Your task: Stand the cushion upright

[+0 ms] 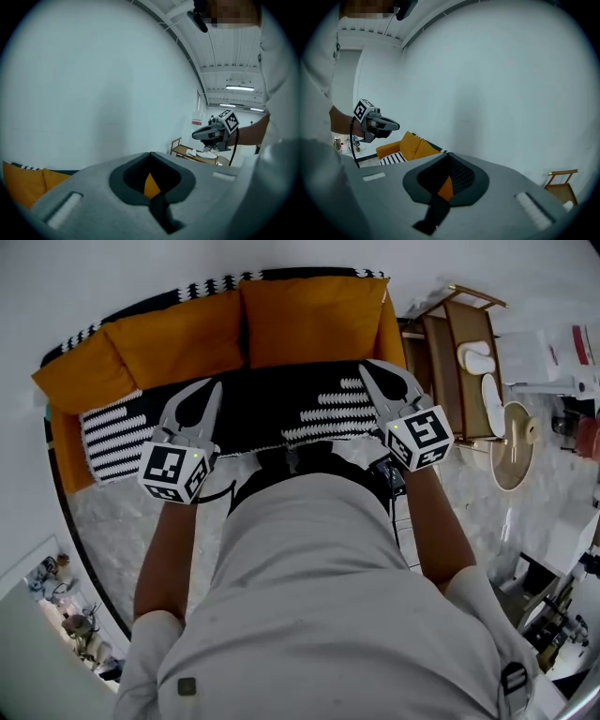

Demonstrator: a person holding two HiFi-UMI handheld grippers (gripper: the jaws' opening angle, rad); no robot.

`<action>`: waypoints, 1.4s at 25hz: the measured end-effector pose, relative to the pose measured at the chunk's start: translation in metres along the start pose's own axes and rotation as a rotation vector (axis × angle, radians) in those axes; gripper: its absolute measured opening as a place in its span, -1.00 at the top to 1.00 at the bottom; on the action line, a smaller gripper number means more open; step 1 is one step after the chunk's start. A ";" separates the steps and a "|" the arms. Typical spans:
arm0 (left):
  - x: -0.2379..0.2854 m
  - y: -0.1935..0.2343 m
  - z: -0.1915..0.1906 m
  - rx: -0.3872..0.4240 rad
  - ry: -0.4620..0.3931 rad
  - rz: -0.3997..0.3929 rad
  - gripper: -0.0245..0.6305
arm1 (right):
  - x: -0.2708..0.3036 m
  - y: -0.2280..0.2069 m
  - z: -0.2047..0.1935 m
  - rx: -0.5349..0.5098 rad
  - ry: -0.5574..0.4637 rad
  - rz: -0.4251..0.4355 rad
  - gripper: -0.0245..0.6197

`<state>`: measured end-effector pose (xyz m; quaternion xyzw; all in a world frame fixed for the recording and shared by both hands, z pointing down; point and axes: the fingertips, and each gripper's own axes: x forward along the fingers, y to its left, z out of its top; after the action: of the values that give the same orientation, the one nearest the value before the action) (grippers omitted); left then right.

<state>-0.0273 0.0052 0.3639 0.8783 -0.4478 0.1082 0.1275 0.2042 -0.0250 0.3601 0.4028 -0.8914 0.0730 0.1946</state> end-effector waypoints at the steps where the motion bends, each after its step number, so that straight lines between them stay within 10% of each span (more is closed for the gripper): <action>1: -0.004 -0.003 0.003 0.000 -0.008 0.004 0.91 | -0.005 0.001 0.005 -0.006 -0.008 0.004 0.89; 35: -0.038 -0.387 0.017 0.029 -0.104 0.124 0.91 | -0.345 -0.014 -0.090 -0.096 -0.152 0.252 0.89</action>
<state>0.2674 0.2477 0.2876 0.8550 -0.5058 0.0769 0.0843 0.4474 0.2299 0.3018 0.2821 -0.9496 0.0235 0.1349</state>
